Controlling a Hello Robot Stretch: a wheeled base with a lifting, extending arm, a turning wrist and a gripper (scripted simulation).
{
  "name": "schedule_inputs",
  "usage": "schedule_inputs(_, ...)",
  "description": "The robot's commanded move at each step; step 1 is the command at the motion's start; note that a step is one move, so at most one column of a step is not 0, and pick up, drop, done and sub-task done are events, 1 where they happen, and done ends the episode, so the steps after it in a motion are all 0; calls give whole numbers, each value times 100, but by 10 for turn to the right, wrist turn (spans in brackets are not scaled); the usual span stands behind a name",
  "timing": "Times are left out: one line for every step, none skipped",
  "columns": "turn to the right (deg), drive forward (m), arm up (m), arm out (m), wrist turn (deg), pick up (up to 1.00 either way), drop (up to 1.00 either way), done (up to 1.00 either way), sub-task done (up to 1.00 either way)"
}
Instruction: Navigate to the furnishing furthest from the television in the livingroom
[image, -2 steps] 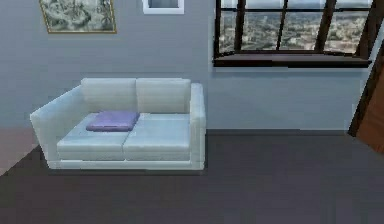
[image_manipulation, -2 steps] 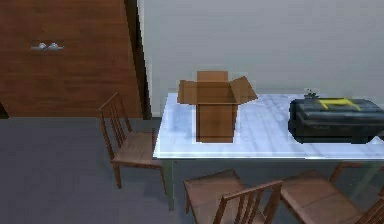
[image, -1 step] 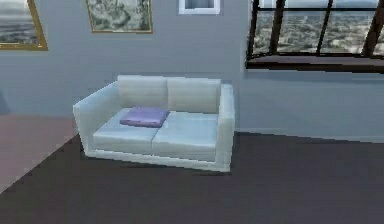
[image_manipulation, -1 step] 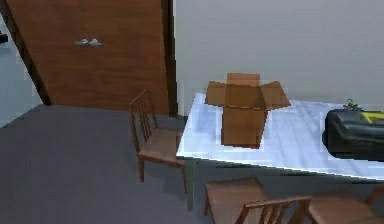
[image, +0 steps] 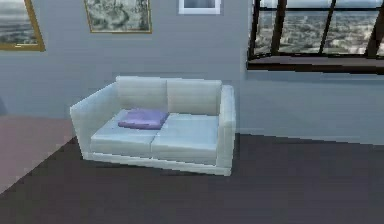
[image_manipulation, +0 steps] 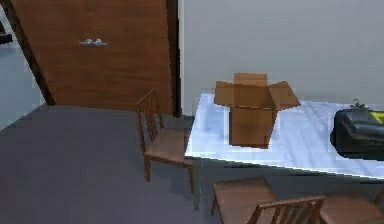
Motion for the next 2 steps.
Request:
schedule_inputs(360, 0, 0, 0, 0, 0, 0, 0, 0)
schedule_inputs(0, 20, 0, 0, 0, 0, 0, 0, 0)
